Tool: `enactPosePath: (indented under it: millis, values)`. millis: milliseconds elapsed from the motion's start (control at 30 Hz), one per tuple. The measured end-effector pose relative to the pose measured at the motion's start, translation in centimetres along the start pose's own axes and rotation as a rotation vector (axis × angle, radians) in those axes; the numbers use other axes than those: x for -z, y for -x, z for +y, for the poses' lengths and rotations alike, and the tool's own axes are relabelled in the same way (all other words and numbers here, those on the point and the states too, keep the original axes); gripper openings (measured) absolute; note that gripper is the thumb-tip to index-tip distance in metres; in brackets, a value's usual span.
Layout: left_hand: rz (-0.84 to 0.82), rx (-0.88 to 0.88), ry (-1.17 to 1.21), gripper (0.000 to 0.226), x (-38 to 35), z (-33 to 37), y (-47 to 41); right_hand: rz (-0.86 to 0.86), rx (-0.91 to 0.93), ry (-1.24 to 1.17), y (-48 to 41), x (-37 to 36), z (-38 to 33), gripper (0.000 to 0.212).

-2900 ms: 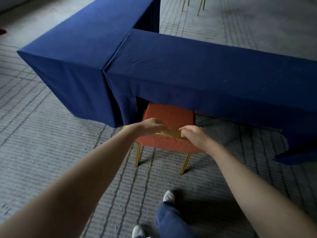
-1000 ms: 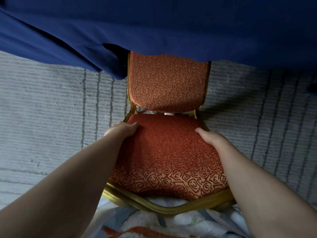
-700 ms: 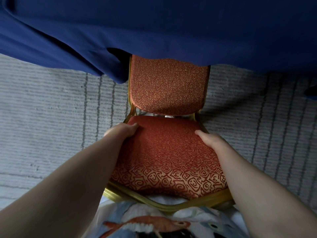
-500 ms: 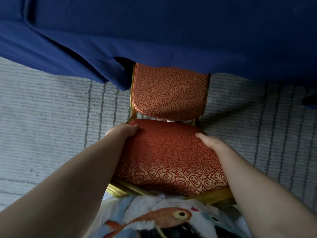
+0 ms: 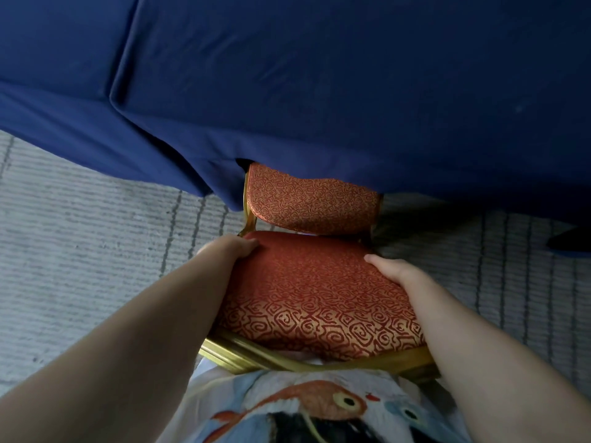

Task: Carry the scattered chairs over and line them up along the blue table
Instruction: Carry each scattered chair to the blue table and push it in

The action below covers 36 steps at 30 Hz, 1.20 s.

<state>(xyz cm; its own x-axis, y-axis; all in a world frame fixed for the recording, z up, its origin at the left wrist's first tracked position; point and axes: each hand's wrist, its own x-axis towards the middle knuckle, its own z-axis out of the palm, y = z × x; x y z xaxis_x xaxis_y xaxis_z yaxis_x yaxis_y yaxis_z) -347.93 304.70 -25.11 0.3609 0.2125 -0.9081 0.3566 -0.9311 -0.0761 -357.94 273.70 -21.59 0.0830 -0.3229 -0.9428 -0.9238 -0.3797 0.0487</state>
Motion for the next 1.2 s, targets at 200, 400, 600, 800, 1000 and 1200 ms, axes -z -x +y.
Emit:
enactPosePath:
  millis: [200,400,600,800,1000,1200]
  values:
    - [0.048,-0.099,-0.033,0.073,5.0,3.2,-1.0,0.012,0.043,0.015,-0.9,2.6,-5.0,0.071]
    - [0.130,-0.118,-0.090,0.082,10.0,5.8,-3.9,-0.011,0.138,0.039,-2.2,5.9,-10.8,0.057]
    - [0.051,-0.129,-0.107,0.063,14.0,8.0,-3.1,-0.070,0.209,0.054,-3.1,7.6,-15.1,0.054]
    - [0.060,-0.223,-0.196,0.065,15.5,8.0,-4.9,-0.017,0.208,0.096,-4.8,8.3,-17.3,0.054]
    - [-0.008,-0.122,-0.278,0.065,17.9,9.5,-4.4,0.022,0.268,0.155,-5.0,8.4,-18.2,0.062]
    - [-0.057,-0.087,-0.321,0.047,19.0,10.7,-1.6,-0.066,0.195,0.232,-3.4,8.2,-18.6,0.058]
